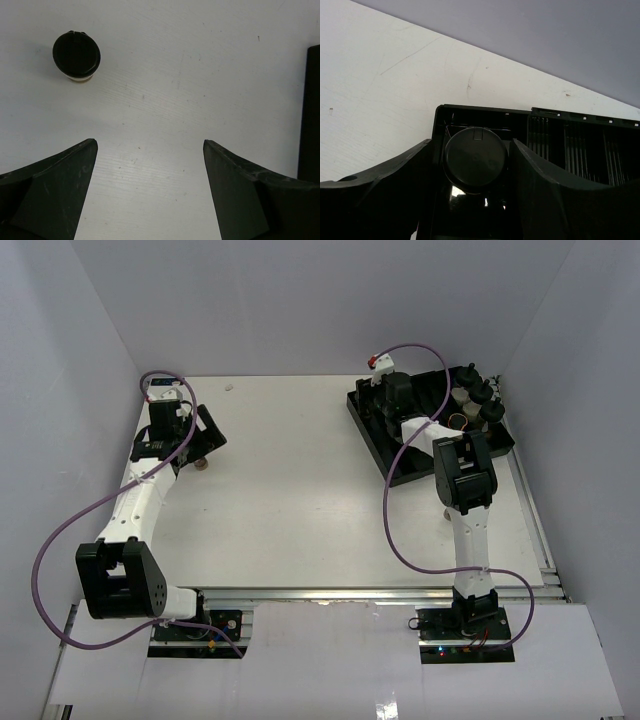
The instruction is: Organize the condiment bottles
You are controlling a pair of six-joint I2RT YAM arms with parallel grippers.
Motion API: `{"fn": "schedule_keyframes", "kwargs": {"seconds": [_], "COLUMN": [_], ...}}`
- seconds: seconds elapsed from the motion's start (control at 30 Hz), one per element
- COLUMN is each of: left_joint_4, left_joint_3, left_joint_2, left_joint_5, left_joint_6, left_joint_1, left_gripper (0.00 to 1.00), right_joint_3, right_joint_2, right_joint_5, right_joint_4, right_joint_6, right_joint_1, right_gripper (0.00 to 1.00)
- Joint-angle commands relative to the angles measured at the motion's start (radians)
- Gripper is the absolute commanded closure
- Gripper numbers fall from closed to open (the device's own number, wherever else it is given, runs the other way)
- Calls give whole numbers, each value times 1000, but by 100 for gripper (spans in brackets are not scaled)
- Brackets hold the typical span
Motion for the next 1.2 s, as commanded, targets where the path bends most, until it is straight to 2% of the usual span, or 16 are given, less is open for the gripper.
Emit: {"fn": "schedule_keyframes", "kwargs": {"seconds": [0.0,0.17,0.3,0.5,0.7,0.8,1.17], "left_joint_4": [-33,-66,-62,-88,-102,-121,-112], "left_joint_3": [61,89,93,196,244,273,333], "left_joint_2": [1,29,55,185,282,330,451], "left_joint_5": [-118,-211,-263,-295,-294,-309,-315], "left_joint_6": [25,41,57,82,70,66,85], "left_joint_1": [2,2,2,17,20,26,28], "left_gripper": [2,2,2,5,14,15,19], "right_joint_3": [59,26,-16,-124,-137,-154,-186], "right_joint_2": [-54,-147,-255,-415,-523,-571,-630], "right_joint_5": [31,88,94,103,108,117,168], "right_joint_4": [-21,-25,-18,-4,-34,-28,-11], "right_joint_6": [-5,-16,-21,-105,-139,-180,-221], "right_joint_1": [-4,-5,-4,4,2,4,-6], "right_gripper": [27,15,10,8,7,7,7]}}
